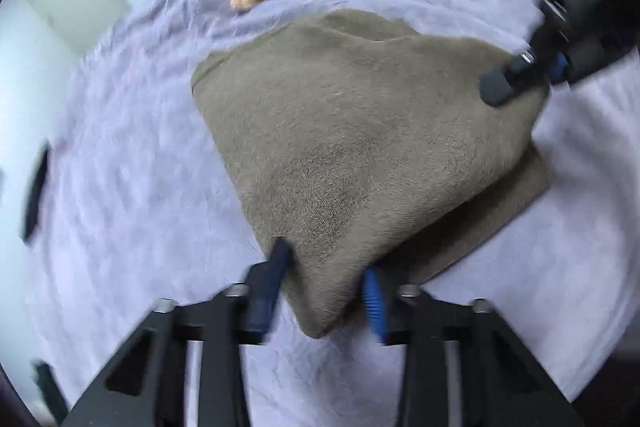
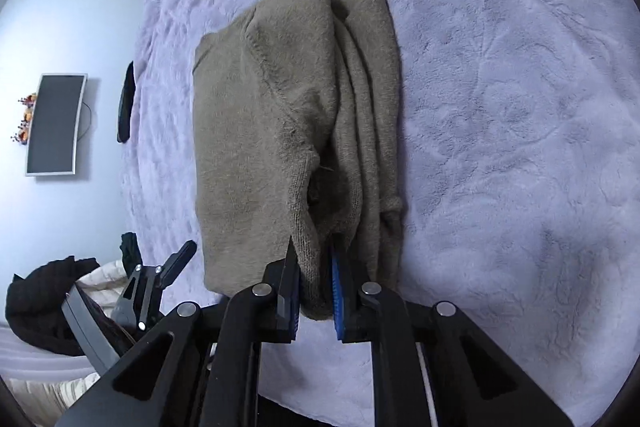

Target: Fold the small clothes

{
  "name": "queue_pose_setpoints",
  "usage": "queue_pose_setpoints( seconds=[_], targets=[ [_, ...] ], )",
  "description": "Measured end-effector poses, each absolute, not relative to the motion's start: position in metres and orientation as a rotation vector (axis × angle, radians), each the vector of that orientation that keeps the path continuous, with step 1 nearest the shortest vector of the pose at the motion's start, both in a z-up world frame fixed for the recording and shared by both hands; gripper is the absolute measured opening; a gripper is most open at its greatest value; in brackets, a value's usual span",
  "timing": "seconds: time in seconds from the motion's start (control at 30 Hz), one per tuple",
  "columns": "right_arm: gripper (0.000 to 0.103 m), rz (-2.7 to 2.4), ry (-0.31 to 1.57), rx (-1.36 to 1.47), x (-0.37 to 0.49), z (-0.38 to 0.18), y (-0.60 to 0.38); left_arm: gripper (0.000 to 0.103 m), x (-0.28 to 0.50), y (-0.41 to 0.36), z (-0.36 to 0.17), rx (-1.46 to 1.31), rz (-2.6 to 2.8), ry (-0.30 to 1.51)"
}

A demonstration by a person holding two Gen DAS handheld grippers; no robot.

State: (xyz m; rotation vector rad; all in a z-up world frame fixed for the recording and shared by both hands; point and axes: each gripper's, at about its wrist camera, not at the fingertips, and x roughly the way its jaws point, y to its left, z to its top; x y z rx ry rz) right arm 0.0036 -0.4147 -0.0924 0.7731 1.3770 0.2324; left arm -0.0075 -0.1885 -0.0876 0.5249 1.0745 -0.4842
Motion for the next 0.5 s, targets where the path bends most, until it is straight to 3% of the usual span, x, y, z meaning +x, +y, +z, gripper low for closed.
queue_pose_setpoints(
  seconds=[0.2, 0.4, 0.5],
  targets=[
    [0.013, 0.285, 1.351, 0.791, -0.016, -0.076, -0.403, 0.030, 0.019, -0.137, -0.092, 0.093, -0.426, 1.279],
    [0.007, 0.186, 1.485, 0.767, -0.045, -0.137, -0.394, 0.030, 0.012, -0.107, -0.127, -0.034, -0.345, 1.425],
    [0.007, 0.181, 1.461, 0.798, -0.047, -0.135, -0.397, 0.030, 0.007, -0.099, -0.119, -0.025, -0.321, 1.421]
  ],
)
